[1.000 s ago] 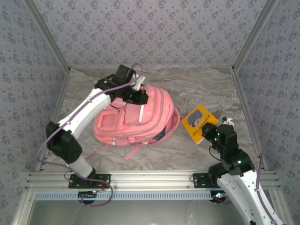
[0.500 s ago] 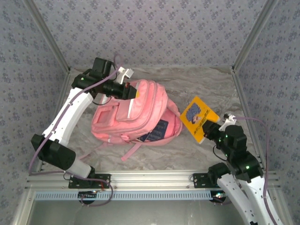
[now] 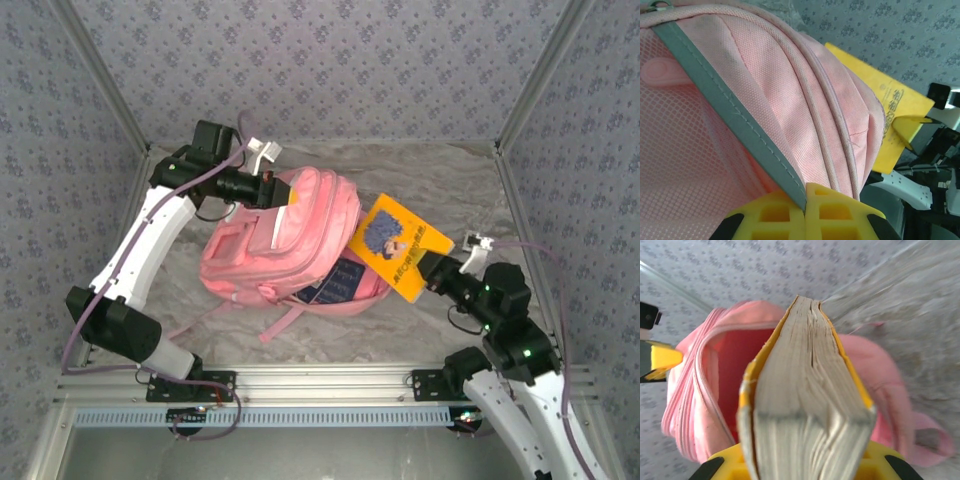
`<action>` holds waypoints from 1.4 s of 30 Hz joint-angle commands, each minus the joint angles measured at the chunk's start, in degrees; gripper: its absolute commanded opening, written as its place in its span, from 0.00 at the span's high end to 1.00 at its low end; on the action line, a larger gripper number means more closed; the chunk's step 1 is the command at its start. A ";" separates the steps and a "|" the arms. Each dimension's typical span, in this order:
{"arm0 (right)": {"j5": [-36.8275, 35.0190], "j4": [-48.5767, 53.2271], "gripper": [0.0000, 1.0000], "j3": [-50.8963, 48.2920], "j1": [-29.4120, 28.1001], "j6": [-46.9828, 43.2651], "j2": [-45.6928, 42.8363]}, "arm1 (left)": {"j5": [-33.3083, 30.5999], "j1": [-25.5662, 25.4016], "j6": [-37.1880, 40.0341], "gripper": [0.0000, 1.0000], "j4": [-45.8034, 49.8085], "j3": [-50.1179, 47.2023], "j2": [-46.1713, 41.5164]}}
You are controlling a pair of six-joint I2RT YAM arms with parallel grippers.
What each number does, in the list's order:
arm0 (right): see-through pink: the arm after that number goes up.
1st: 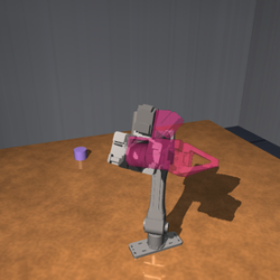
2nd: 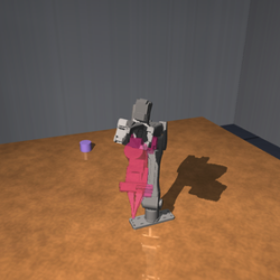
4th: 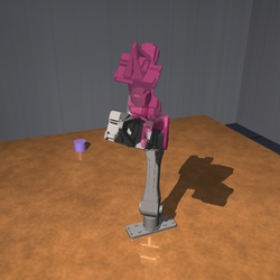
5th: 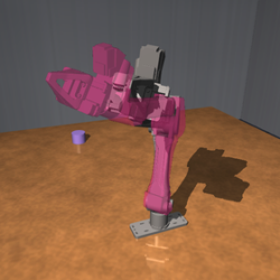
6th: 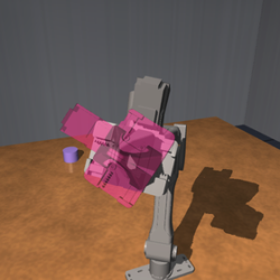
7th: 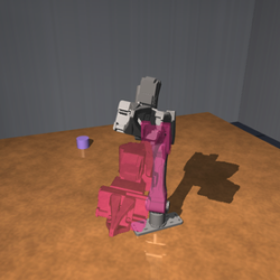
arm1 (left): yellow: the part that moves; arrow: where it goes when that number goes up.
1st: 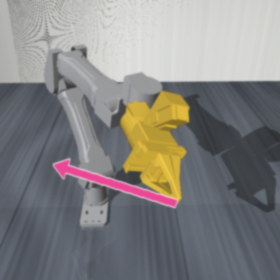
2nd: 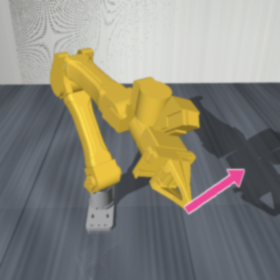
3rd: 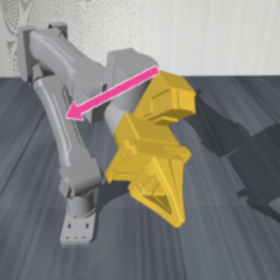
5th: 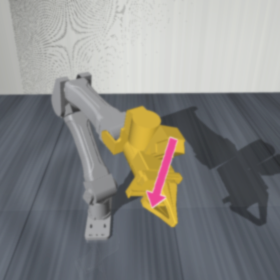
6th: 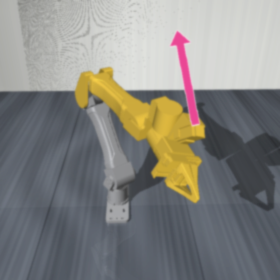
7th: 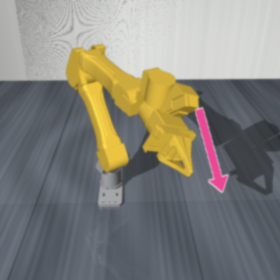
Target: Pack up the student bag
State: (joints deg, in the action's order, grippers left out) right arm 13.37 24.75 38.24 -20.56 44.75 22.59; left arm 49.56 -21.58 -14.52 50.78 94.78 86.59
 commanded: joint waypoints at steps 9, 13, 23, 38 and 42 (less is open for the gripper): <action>14.25 -39.39 1.00 -16.13 -1.90 26.56 10.16 | 9.35 0.58 -3.72 1.00 -14.34 -0.49 -4.52; 12.40 -48.55 1.00 -18.17 -5.11 30.64 14.91 | 10.54 0.58 -5.14 1.00 -15.89 -1.07 -4.59; 7.80 -56.41 1.00 -10.11 -15.46 22.37 38.08 | 12.16 0.14 -6.48 1.00 -18.46 -3.01 -5.93; -1.44 -59.59 0.83 14.70 -25.85 20.06 77.04 | 12.86 -0.21 -7.88 1.00 -20.44 -6.34 -8.87; -0.49 -59.14 0.61 18.50 -26.98 17.49 79.26 | 12.35 -0.21 -8.49 1.00 -21.02 -7.16 -9.33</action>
State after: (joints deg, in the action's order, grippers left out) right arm 14.33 -34.15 52.56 -46.48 65.12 101.10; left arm 54.65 -21.37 -22.63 39.18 86.06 81.97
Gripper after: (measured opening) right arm 0.369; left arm 0.041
